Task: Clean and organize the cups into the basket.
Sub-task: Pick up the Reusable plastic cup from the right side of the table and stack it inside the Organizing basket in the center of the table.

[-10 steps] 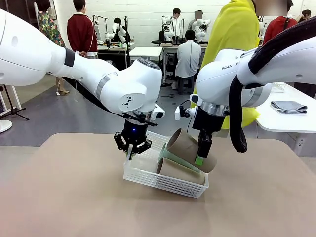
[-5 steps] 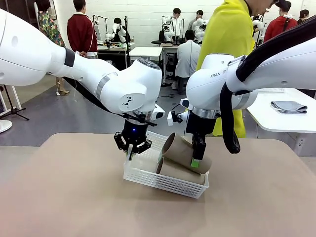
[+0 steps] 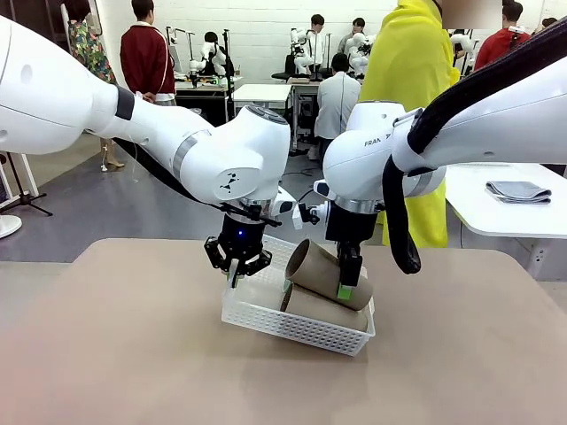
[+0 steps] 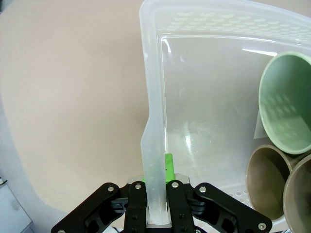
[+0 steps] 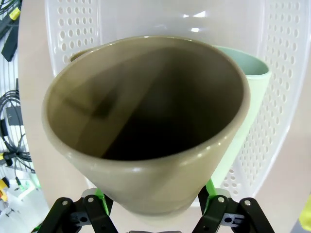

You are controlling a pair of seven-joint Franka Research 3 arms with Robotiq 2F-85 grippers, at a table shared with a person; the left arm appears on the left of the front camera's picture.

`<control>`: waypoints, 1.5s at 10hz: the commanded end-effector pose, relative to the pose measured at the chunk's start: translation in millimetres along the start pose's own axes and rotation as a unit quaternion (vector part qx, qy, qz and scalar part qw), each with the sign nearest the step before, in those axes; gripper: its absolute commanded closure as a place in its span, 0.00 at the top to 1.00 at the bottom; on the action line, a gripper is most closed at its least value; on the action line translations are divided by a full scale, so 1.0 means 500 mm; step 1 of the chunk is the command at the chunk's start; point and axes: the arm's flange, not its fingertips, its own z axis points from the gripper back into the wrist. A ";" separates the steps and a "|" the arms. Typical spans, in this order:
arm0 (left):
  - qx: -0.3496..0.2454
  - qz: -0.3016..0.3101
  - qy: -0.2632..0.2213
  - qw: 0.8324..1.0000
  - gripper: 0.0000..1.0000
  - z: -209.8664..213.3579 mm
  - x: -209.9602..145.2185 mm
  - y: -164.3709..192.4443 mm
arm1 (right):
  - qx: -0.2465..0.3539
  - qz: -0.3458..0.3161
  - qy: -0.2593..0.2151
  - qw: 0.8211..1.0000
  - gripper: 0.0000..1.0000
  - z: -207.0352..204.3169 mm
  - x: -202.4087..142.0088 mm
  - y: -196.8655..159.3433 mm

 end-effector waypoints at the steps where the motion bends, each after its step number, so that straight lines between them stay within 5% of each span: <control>1: 0.004 -0.004 -0.004 1.000 0.00 -0.001 -0.005 -0.001 | 0.003 0.012 0.009 1.000 0.82 -0.008 0.001 -0.009; 2: 0.004 -0.004 -0.004 1.000 0.00 -0.001 -0.005 -0.001 | 0.006 0.016 0.014 1.000 0.82 -0.011 0.001 -0.009; 4: 0.004 -0.004 -0.004 1.000 0.00 -0.001 -0.005 -0.001 | 0.009 0.025 0.017 1.000 1.00 -0.010 0.006 -0.007; 15: 0.004 -0.004 -0.004 1.000 0.00 -0.001 -0.005 -0.001 | -0.017 0.018 -0.006 1.000 1.00 0.027 -0.013 0.013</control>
